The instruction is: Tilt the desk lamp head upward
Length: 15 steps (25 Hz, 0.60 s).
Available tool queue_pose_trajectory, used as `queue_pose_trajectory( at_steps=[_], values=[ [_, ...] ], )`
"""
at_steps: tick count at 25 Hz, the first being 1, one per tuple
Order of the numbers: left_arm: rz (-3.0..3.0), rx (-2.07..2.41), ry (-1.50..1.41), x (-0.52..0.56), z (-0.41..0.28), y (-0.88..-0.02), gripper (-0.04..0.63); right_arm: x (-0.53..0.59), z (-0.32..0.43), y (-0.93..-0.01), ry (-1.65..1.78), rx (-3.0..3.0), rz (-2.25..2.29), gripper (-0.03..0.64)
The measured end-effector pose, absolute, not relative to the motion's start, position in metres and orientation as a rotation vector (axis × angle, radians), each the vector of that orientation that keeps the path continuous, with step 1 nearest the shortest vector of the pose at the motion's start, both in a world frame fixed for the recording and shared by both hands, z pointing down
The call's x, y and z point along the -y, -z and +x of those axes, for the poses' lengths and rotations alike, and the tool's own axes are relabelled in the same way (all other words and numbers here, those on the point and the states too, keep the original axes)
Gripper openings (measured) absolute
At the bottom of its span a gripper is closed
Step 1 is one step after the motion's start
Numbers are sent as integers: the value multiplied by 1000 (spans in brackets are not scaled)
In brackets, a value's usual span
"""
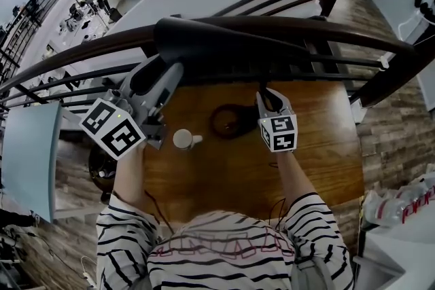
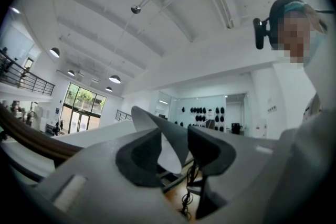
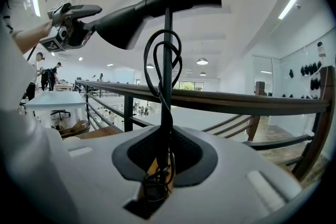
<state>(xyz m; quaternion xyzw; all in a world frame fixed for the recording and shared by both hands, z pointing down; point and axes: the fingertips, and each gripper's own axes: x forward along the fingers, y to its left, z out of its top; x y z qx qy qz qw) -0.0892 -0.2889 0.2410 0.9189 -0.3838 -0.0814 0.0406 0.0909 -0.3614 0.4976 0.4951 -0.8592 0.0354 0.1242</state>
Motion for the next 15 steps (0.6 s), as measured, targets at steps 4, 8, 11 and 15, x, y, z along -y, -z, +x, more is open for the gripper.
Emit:
queue_pose_trajectory(
  at_steps=[4,8,11,15],
  values=[
    [2825,1176,246,287,-86,-239,155,364,93,-495,-110,2502,1445,55],
    [2820,1199,250,286,-89,-242,147,362,92,-497,-118,2507,1442,57],
    [2821,1216,241,286,-90,-243,140,362,92,-496,-130,2513,1445,58],
    [2827,1233,231,284,-90,-243,133,361,94,-494,-146,2509,1457,63]
  ],
)
